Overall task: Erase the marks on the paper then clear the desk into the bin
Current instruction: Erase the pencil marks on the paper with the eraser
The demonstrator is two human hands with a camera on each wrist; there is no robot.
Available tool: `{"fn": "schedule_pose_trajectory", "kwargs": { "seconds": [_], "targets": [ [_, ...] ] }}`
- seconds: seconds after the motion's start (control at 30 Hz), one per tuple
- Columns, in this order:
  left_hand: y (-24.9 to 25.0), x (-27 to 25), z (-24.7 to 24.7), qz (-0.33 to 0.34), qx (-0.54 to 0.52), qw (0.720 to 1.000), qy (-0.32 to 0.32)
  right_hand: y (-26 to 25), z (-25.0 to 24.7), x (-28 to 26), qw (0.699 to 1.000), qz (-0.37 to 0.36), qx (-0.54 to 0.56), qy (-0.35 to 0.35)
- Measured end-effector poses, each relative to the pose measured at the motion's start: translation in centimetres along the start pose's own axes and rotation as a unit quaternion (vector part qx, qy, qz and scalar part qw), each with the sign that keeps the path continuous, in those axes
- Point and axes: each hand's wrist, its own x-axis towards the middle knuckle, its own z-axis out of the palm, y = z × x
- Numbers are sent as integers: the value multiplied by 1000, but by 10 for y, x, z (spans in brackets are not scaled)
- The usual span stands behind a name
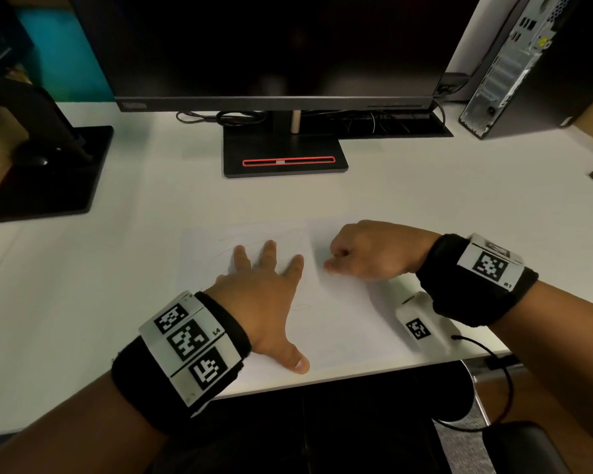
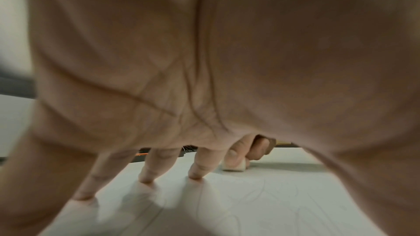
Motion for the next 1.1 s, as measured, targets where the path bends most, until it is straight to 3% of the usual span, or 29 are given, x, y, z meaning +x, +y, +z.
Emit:
{"fn": "schedule_pose_trajectory", "kwargs": {
  "seconds": [0.1, 0.23, 0.37, 0.53, 0.67, 0.87, 0.97, 1.03, 1.07, 1.1],
  "targets": [
    [0, -1, 0, 0, -1, 1000, -2, -5, 8, -3, 998, -30, 15, -52],
    [0, -1, 0, 0, 3, 1000, 0, 1, -1, 1, 1000, 7, 10, 26],
    [0, -1, 0, -2, 2, 1000, -1, -6, 8, 1, 999, -31, 10, -30],
    [0, -1, 0, -3, 6, 1000, 3, -1, -1, 5, 1000, 7, 12, 14],
    [0, 0, 0, -2, 4, 1000, 2, -7, 9, 1, 998, -26, 24, -42],
    [-2, -1, 1, 0, 1, 1000, 6, 10, 4, -10, 1000, 17, 17, -15],
    [-3, 0, 1, 1, 1, 1000, 5, 24, 2, -23, 996, 84, 19, 24],
    [-3, 0, 0, 3, 8, 1000, 0, 33, -2, -35, 981, 132, 106, 92],
    [-4, -1, -2, 4, 12, 1000, -4, 34, -3, -43, 960, 132, 217, 118],
    [-5, -2, -4, 5, 13, 1000, -7, 29, -3, -51, 916, 122, 359, 127]
  ]
}}
